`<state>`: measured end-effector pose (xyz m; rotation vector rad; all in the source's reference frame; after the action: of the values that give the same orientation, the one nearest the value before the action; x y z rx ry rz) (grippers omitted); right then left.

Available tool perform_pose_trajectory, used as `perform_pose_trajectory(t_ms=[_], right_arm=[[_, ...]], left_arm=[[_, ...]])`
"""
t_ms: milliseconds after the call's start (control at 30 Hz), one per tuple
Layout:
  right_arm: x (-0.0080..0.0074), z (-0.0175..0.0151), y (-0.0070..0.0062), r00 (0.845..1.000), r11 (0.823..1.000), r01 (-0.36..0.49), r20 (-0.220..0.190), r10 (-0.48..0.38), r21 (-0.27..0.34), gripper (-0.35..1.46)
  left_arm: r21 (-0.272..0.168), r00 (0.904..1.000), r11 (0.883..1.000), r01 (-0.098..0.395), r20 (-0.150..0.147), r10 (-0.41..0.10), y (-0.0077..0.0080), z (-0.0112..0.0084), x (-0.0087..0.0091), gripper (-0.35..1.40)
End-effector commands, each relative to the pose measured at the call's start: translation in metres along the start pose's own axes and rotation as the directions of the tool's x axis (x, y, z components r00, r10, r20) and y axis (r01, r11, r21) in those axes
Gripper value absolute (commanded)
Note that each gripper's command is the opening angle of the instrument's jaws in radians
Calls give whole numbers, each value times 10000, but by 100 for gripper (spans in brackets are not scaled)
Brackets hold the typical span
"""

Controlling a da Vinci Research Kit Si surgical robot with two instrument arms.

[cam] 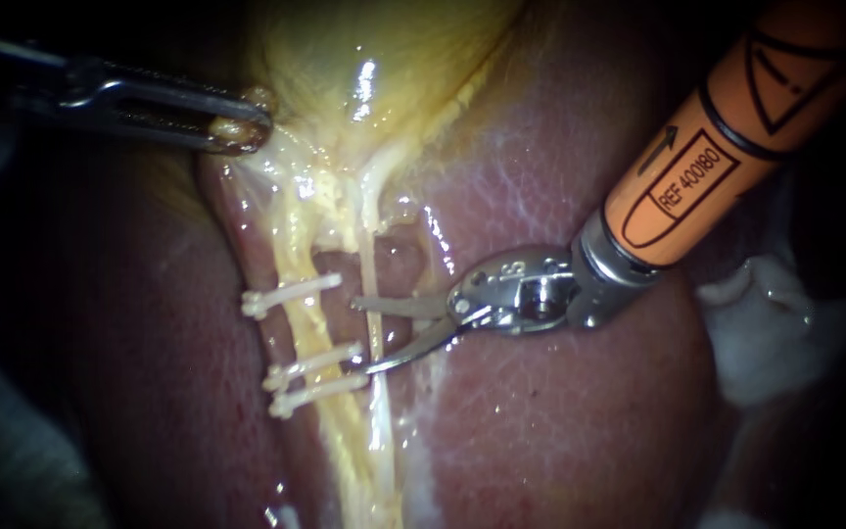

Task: Go to the cutting position left tube

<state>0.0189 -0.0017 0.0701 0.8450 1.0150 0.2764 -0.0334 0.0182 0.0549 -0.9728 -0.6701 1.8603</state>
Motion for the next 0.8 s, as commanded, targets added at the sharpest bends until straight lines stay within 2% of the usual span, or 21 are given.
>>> perform_pose_trajectory(t_ms=[33,300,400,800], right_arm=[[1,1,-1,9999,10000,-49,-87,49,58,143],[14,16,1,9967,9951,-580,-521,623,800,143],[17,23,0,9964,9935,-613,-519,664,958,143],[41,59,-7,9890,9828,-772,-1120,968,1676,143]], left_arm=[[6,10000,10000,1,-3,-1,0,0,0,-35],[7,10000,10000,1,-4,-1,0,0,0,-35],[7,10000,10000,1,-3,-1,0,0,0,-35],[15,10000,10000,3,-8,-3,0,2,0,-35]])
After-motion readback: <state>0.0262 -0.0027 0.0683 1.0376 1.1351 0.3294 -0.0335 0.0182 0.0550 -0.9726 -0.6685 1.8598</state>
